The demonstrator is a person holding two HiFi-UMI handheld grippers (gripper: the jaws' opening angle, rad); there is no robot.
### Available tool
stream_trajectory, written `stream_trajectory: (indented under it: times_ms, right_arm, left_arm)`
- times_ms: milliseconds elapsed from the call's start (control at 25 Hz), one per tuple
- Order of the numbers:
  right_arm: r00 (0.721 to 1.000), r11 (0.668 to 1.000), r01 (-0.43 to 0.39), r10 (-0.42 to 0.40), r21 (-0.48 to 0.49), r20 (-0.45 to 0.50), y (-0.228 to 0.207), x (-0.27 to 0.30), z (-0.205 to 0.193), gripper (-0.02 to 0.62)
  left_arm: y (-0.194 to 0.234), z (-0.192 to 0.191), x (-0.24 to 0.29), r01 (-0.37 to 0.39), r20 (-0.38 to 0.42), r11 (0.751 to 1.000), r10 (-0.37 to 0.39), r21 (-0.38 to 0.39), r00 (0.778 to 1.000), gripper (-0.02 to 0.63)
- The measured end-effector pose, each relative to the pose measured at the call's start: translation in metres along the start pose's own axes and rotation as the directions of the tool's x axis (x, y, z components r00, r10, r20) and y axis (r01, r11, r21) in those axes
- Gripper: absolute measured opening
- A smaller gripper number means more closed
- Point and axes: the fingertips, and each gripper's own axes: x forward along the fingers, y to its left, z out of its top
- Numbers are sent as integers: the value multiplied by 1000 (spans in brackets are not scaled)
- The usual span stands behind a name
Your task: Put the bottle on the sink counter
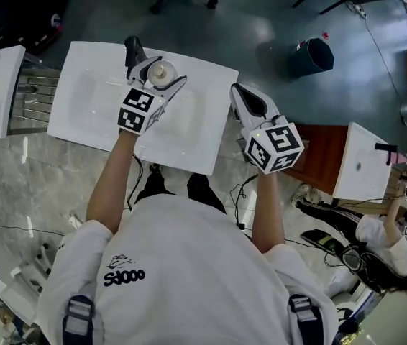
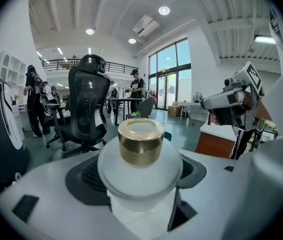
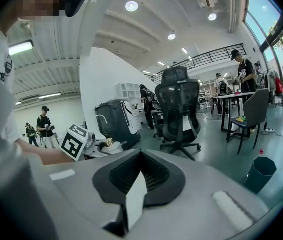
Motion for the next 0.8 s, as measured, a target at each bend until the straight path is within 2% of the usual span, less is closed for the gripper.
stream_trajectory:
  times_ms: [200,440,800]
  right_arm:
    - [1000,999,-22,22,37,-18,-12,3,-12,8]
    - [998,998,-37,40,53,-53,-15,11,-30,9]
    - [997,997,-6,13,77,-79,-33,11,-47,9]
  left_arm:
    - [0,-23,27,-20,-46,1000,20,-5,999,344]
    - [3,-46,58,-33,-55,998,30,-50,998,345]
    - [16,-86,99,-97,-119,992,87,-83,989,345]
